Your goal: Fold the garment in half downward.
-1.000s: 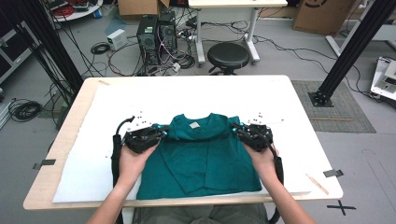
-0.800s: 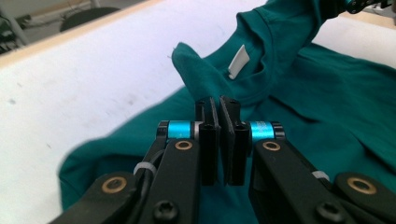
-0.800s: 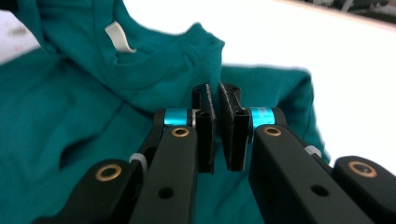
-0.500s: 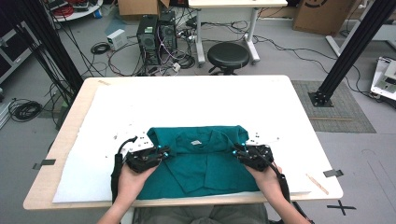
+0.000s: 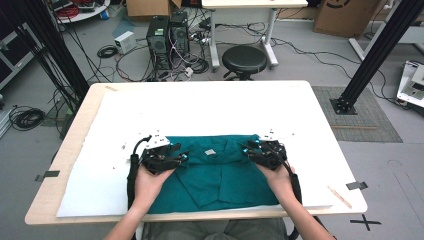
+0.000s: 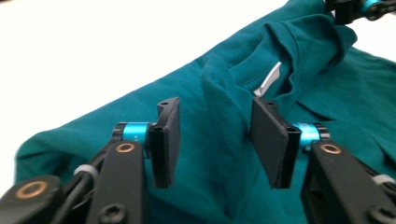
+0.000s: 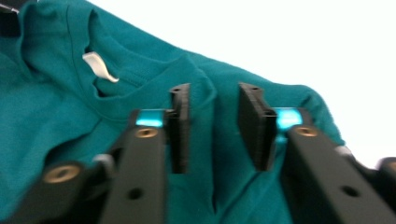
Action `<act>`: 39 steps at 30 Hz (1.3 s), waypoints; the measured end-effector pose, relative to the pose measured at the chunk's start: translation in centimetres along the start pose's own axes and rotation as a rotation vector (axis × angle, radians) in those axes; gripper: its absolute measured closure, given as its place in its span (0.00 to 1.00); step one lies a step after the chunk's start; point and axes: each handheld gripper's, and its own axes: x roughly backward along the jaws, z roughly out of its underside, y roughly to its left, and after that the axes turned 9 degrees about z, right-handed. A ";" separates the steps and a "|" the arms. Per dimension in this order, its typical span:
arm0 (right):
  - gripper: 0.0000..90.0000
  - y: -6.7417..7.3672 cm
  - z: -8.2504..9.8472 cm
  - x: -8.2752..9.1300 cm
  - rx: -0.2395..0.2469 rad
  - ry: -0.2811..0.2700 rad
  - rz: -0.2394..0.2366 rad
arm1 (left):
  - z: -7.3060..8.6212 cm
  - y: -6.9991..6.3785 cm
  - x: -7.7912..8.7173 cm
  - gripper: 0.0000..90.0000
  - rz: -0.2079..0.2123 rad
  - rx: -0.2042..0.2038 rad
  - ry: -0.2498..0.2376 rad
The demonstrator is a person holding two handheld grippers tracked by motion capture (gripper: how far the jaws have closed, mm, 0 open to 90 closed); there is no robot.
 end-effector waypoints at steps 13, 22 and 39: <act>1.00 0.9 1.0 3.8 0.024 -0.037 -0.096 | 0.4 -2.1 2.2 0.97 0.079 -0.096 -0.048; 1.00 2.2 3.2 7.0 0.071 -0.080 -0.123 | 1.8 -4.7 4.1 0.97 0.094 -0.138 -0.051; 1.00 3.4 5.8 9.6 0.068 -0.075 -0.186 | 4.0 -7.3 5.5 0.97 0.121 -0.142 -0.021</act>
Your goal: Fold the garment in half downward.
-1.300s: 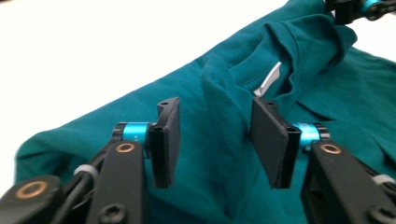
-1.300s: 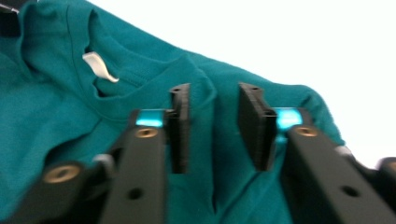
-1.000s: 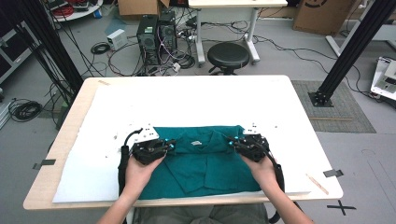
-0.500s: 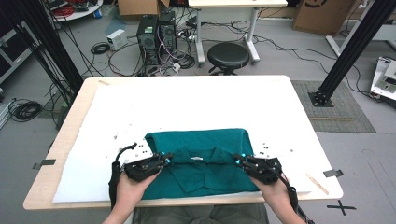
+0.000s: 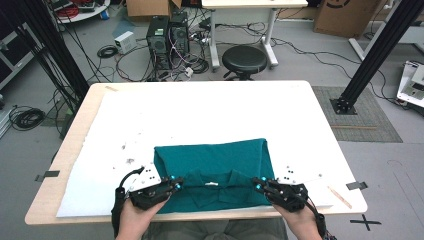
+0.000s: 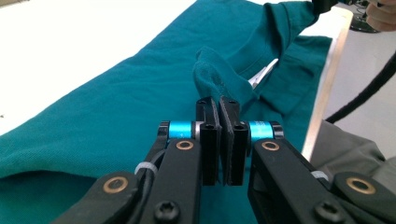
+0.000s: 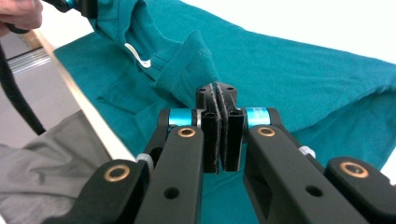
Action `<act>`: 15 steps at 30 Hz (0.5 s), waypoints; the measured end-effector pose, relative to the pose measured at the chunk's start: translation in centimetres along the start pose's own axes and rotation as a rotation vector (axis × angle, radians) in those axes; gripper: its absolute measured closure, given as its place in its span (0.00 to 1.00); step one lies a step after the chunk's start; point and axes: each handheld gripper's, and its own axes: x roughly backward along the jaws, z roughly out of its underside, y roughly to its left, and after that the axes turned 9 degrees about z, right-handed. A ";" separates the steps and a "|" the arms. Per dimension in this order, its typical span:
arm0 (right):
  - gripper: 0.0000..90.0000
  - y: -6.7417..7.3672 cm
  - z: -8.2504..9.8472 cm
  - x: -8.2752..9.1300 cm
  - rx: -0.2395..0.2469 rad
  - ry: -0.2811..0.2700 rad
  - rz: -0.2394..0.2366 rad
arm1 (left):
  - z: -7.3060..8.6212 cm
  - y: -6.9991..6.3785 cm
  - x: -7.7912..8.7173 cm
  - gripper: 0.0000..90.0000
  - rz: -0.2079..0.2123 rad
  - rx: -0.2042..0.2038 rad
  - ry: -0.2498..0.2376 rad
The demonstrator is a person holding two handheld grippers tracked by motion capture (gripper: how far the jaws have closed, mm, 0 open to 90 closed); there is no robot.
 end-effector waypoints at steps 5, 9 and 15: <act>1.00 0.4 0.8 0.5 0.014 -0.002 -0.016 | 0.7 -0.7 0.2 0.96 0.007 -0.008 0.016; 1.00 0.9 1.4 0.7 0.028 0.023 -0.024 | 1.1 -1.2 0.3 0.96 0.014 -0.017 0.040; 0.92 1.2 2.1 0.9 0.055 0.047 -0.021 | 1.5 -1.5 0.8 0.71 0.012 0.016 0.038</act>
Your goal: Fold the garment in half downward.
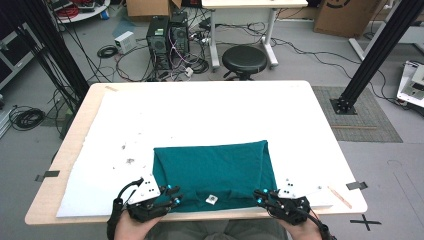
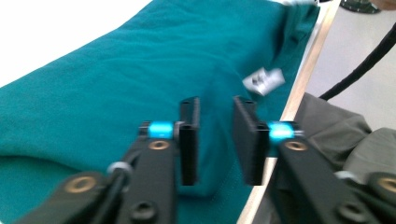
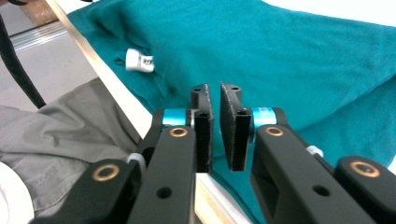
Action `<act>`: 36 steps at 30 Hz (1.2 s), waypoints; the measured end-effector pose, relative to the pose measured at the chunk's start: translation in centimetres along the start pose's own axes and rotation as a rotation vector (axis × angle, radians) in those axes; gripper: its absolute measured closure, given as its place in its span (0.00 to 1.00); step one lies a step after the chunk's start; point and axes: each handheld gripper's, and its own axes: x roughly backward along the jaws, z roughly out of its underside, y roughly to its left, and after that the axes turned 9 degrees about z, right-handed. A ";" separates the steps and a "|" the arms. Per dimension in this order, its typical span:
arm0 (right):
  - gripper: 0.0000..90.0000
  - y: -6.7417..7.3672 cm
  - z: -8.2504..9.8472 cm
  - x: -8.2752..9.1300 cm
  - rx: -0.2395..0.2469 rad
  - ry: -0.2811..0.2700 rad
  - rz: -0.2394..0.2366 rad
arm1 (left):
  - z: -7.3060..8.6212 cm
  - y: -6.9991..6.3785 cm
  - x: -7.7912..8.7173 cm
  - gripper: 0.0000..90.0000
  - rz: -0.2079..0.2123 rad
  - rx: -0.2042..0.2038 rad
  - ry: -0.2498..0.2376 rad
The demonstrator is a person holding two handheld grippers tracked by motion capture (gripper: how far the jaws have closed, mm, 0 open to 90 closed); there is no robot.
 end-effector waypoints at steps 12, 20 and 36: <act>0.69 -4.1 -2.7 -0.3 -0.055 -0.069 0.165 | -2.7 5.0 1.1 0.52 -0.156 0.094 -0.085; 0.56 -9.5 -5.2 -4.3 -0.178 -0.036 0.262 | -3.7 10.3 -0.3 0.49 -0.246 0.156 -0.048; 0.88 -12.3 -5.1 -10.7 -0.074 0.188 0.395 | -2.0 14.6 -2.7 0.47 -0.380 0.233 0.107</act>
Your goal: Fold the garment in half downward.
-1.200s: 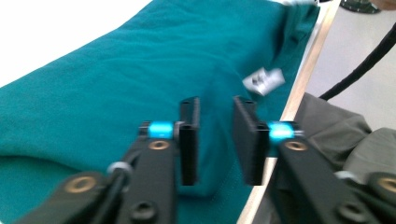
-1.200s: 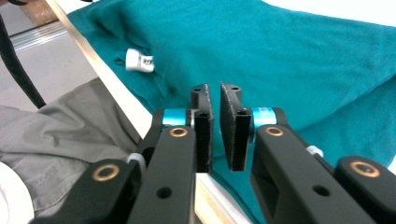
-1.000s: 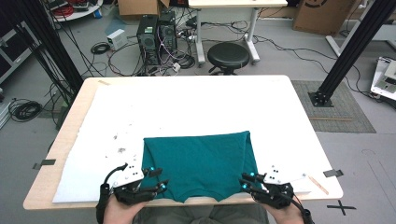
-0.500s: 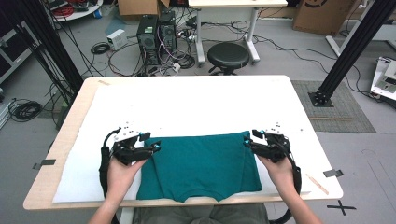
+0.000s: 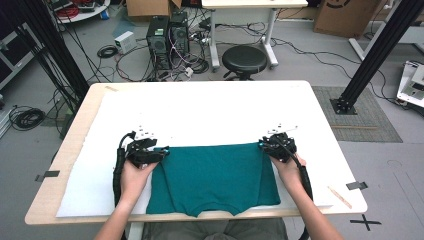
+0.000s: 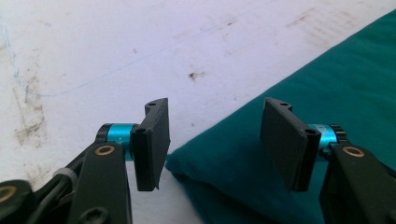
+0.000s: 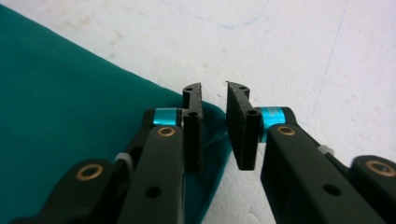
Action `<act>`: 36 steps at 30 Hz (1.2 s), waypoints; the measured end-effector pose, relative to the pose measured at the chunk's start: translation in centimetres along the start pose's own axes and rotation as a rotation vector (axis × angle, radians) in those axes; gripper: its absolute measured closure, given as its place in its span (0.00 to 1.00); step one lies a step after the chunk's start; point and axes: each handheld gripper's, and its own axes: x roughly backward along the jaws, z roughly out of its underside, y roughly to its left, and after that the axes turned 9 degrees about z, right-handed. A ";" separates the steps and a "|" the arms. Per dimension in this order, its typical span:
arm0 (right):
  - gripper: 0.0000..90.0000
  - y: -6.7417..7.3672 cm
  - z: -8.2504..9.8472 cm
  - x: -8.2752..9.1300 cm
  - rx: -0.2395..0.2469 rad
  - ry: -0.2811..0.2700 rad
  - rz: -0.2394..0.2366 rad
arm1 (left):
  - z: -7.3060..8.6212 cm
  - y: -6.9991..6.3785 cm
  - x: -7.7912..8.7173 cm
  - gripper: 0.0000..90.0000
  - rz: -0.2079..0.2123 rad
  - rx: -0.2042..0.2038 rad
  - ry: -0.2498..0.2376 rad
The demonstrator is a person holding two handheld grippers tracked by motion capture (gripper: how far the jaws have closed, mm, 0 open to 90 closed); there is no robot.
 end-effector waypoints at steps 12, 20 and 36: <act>0.49 -1.3 0.4 -0.5 -0.130 -0.023 -0.005 | 0.3 0.8 0.3 0.43 -0.027 0.063 -0.019; 0.62 -1.6 -0.1 1.2 -0.168 -0.138 -0.061 | 0.8 0.6 1.7 0.42 0.011 0.038 -0.104; 0.78 -0.4 0.8 -0.6 -0.022 0.018 -0.080 | 1.5 0.9 -0.1 0.43 0.002 0.049 0.017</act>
